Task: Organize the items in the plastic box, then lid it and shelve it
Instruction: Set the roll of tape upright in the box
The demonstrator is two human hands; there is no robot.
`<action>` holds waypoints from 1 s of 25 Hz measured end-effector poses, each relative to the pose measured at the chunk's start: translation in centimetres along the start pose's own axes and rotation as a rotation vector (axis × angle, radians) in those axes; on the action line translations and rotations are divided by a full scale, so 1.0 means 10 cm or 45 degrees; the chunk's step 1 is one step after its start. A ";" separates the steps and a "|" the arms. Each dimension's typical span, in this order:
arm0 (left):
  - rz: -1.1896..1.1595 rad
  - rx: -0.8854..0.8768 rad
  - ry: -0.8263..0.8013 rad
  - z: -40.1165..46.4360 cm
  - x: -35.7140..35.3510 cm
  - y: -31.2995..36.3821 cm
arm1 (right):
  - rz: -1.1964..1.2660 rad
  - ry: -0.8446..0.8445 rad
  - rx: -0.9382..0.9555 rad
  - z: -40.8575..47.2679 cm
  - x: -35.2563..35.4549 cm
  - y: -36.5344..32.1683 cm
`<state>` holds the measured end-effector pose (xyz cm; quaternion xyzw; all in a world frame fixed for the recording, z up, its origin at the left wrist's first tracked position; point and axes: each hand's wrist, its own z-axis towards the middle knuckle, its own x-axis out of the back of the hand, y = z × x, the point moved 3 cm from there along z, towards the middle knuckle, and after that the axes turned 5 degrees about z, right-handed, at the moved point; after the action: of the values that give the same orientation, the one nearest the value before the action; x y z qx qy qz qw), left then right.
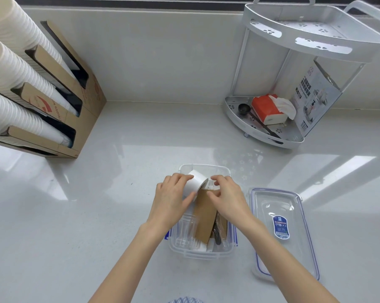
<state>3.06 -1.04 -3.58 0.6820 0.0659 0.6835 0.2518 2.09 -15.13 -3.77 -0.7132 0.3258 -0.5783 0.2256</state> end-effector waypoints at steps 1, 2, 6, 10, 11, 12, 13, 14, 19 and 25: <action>0.014 0.012 -0.011 0.04 -0.02 0.01 | -0.016 0.002 0.033 0.05 0.00 -0.01; 0.026 0.029 -0.020 0.07 -0.04 0.00 | -0.031 0.003 0.061 0.11 -0.02 -0.03; 0.109 0.077 -0.030 0.15 -0.09 -0.02 | -0.128 -0.031 0.093 0.34 -0.09 -0.06; 0.188 0.039 -0.030 0.20 -0.12 -0.01 | -0.224 -0.106 0.111 0.42 -0.14 -0.03; 0.187 0.039 -0.030 0.21 -0.13 -0.01 | -0.229 -0.105 0.121 0.43 -0.14 -0.03; 0.180 0.042 -0.029 0.21 -0.13 -0.01 | -0.233 -0.101 0.126 0.43 -0.15 -0.03; 0.173 0.044 -0.031 0.22 -0.14 -0.01 | -0.238 -0.094 0.130 0.43 -0.14 -0.03; 0.170 0.043 -0.038 0.23 -0.13 -0.01 | -0.244 -0.091 0.131 0.43 -0.14 -0.03; 0.155 0.011 -0.094 0.26 -0.10 -0.03 | -0.323 -0.125 0.073 0.43 -0.08 -0.05; 0.190 -0.014 -0.121 0.33 -0.10 -0.02 | -0.459 -0.173 -0.002 0.45 -0.01 -0.07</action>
<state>6.24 -2.09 -4.34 0.7152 -0.0010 0.6676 0.2068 6.61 -14.77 -4.38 -0.7974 0.1772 -0.5597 0.1393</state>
